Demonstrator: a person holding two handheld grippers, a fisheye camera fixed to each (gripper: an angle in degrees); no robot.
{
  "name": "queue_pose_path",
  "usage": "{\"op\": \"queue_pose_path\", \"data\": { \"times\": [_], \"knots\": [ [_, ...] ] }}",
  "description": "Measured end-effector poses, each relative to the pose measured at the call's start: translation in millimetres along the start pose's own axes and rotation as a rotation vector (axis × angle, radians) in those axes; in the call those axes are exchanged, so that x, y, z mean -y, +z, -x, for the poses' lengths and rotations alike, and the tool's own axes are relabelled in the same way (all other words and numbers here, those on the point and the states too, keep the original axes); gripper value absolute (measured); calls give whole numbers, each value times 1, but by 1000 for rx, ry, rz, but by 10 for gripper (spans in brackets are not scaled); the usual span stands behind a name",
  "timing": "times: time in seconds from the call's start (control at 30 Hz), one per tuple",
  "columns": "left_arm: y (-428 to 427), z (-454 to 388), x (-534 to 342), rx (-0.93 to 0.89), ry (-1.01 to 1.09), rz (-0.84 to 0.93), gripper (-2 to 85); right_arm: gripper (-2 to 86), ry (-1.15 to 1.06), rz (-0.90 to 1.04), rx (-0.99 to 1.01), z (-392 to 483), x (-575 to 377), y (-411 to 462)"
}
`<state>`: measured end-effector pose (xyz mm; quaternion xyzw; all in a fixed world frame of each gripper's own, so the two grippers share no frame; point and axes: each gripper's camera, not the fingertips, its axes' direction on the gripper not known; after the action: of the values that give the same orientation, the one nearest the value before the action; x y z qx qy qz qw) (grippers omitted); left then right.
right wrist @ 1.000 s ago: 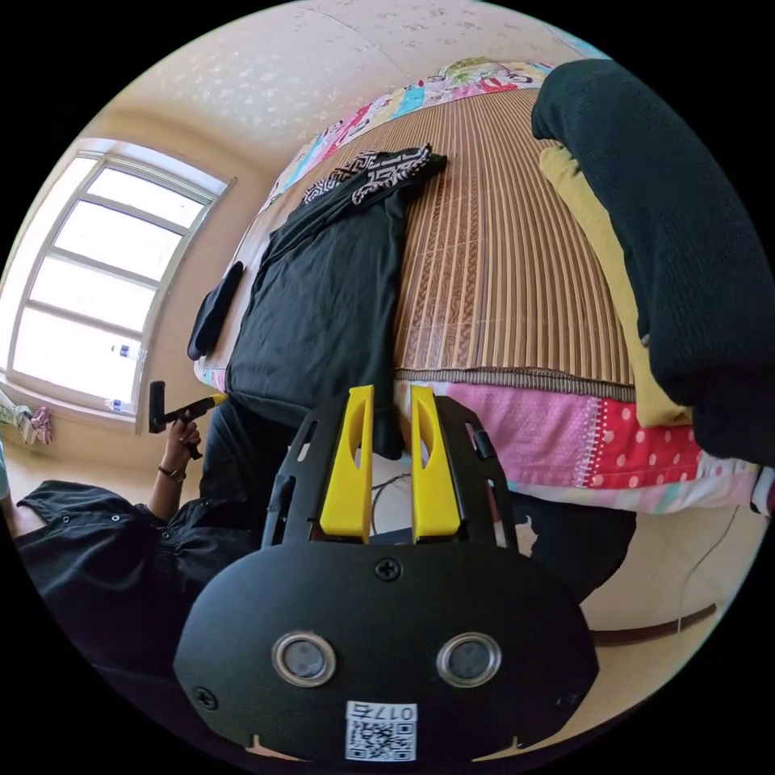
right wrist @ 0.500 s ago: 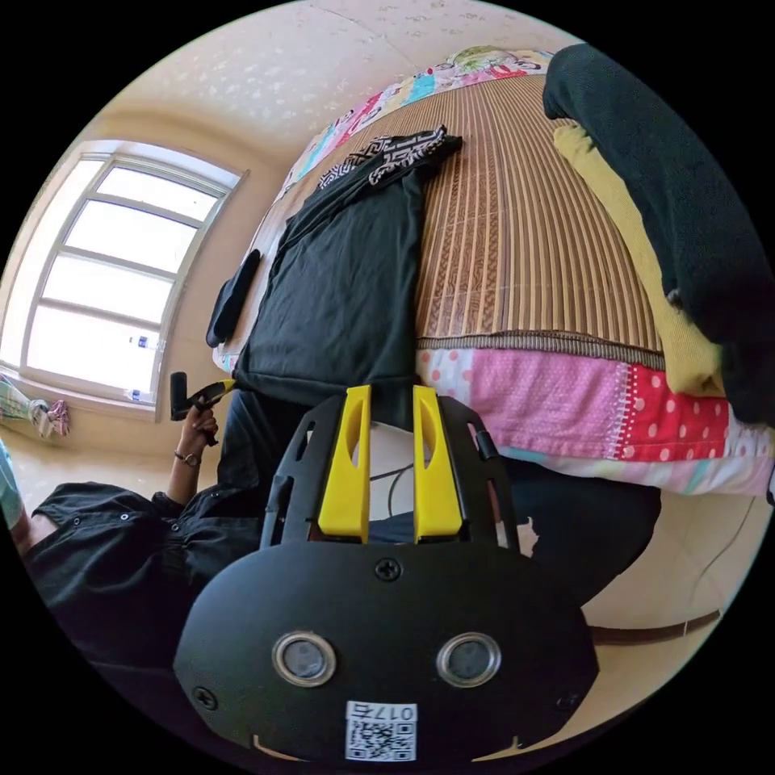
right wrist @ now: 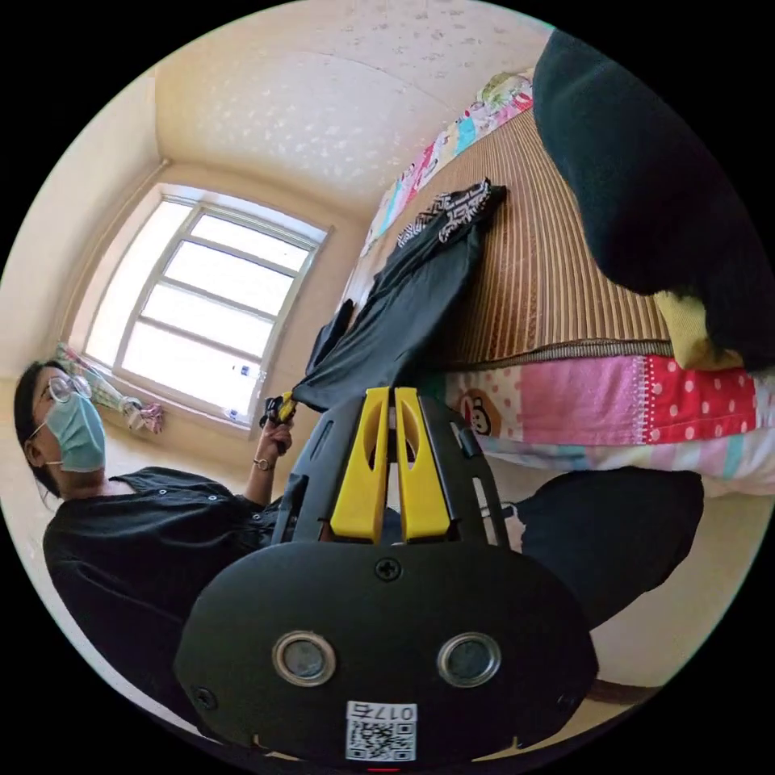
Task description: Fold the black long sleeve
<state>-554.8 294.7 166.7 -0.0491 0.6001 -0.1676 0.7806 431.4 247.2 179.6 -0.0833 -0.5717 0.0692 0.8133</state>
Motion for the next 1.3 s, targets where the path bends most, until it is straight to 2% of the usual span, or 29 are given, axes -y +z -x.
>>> {"op": "queue_pose_path", "data": {
  "times": [0.1,0.17,0.23,0.33,0.4,0.47,0.53,0.6,0.67,0.73,0.83,0.97,1.2,1.3],
  "knots": [
    [-11,-27,-6,-128,72,6,-5,14,-138,-94,106,45,-8,-42],
    [-17,-44,-9,-170,115,-15,-6,14,-196,-134,86,68,-11,-57],
    [-15,-45,-9,-138,98,-36,-6,13,-187,-137,-32,78,-9,-60],
    [-2,-22,-6,-11,-34,-69,-7,13,-4,-40,-373,54,12,-35],
    [2,-5,-4,-31,-98,-158,-8,13,83,-19,-453,35,26,-20],
    [0,13,2,-142,-136,-317,-9,13,122,-41,-530,26,42,-10],
    [2,17,17,-80,-128,-335,-9,13,100,-47,-515,24,69,8],
    [15,8,32,79,-97,-290,-8,13,60,-18,-460,29,87,25],
    [51,-16,46,251,44,-164,-5,13,5,9,-470,40,101,42],
    [87,-31,48,335,167,-37,3,14,-57,40,-525,53,109,61],
    [141,-41,40,439,315,180,58,14,-71,52,-566,56,110,69],
    [173,-34,23,628,338,358,84,14,-25,42,-535,43,102,63],
    [177,6,14,506,135,360,70,13,66,9,-537,18,78,40],
    [165,4,14,444,129,290,11,13,81,-13,-512,16,70,28]
  ]
}}
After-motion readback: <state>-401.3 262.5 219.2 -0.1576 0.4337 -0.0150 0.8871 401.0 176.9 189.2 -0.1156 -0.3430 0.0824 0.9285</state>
